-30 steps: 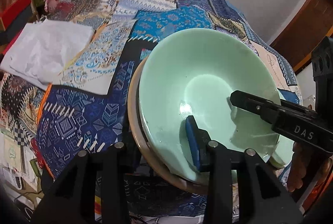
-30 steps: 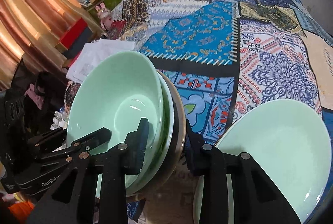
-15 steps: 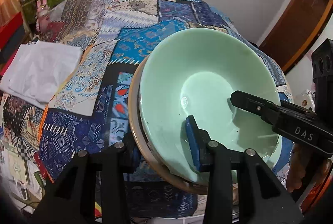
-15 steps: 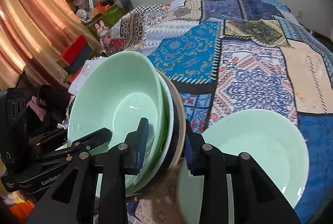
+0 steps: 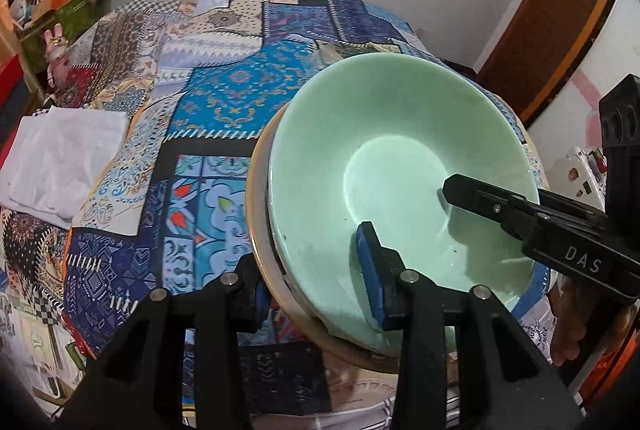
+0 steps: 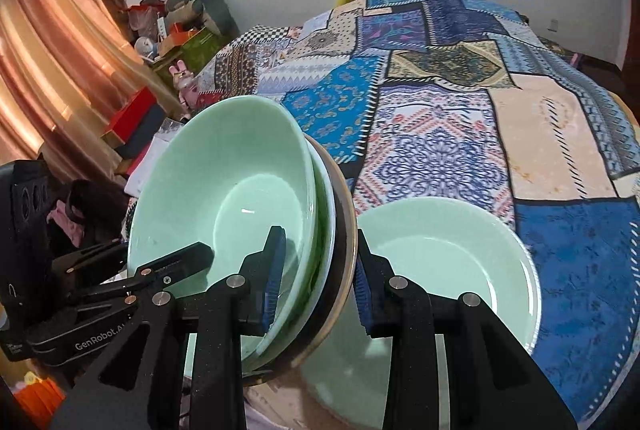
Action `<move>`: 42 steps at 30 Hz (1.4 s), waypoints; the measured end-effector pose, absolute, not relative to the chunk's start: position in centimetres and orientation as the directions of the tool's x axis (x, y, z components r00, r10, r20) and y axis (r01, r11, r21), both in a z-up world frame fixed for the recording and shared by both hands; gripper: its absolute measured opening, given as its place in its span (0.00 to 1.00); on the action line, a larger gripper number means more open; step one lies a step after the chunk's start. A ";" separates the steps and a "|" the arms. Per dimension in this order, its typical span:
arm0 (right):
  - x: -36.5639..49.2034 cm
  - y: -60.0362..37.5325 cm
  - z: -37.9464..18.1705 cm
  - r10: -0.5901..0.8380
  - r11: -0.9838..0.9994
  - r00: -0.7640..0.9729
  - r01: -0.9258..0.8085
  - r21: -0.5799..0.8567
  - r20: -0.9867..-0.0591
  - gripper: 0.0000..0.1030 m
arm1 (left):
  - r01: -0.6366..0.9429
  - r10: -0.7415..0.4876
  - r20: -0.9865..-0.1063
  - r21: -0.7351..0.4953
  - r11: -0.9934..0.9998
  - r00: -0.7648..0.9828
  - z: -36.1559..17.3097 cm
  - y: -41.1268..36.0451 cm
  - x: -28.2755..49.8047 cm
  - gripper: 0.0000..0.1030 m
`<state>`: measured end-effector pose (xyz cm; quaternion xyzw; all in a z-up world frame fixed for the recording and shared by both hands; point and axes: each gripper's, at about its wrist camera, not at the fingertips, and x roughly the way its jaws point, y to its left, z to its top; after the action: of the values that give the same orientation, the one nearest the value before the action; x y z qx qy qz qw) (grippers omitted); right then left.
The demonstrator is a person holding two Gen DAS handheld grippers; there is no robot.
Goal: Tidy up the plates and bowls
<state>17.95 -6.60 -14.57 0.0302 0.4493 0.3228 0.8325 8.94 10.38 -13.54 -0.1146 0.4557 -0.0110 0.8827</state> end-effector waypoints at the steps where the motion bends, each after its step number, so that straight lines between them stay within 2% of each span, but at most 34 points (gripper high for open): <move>1: 17.9 -6.9 -14.5 0.563 0.792 0.391 -0.507 0.340 -0.728 0.28 | -0.081 -0.126 -0.802 -0.212 0.974 0.583 -13.5 10.2 9.1 0.38; 26: 17.6 -14.6 -15.6 0.511 0.849 0.433 -0.388 0.358 -0.743 0.28 | 0.049 -0.189 -0.830 -0.192 0.980 0.525 -14.5 2.6 11.5 0.38; 42: 18.6 -16.1 -18.7 0.500 0.858 0.387 -0.340 0.384 -0.775 0.28 | 0.043 -0.188 -0.874 -0.189 0.981 0.449 -17.7 1.1 13.5 0.38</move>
<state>18.63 -16.07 -18.69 0.0810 0.4922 0.2535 0.8288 13.52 1.07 -17.73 -0.0696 0.5207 -0.0682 0.8482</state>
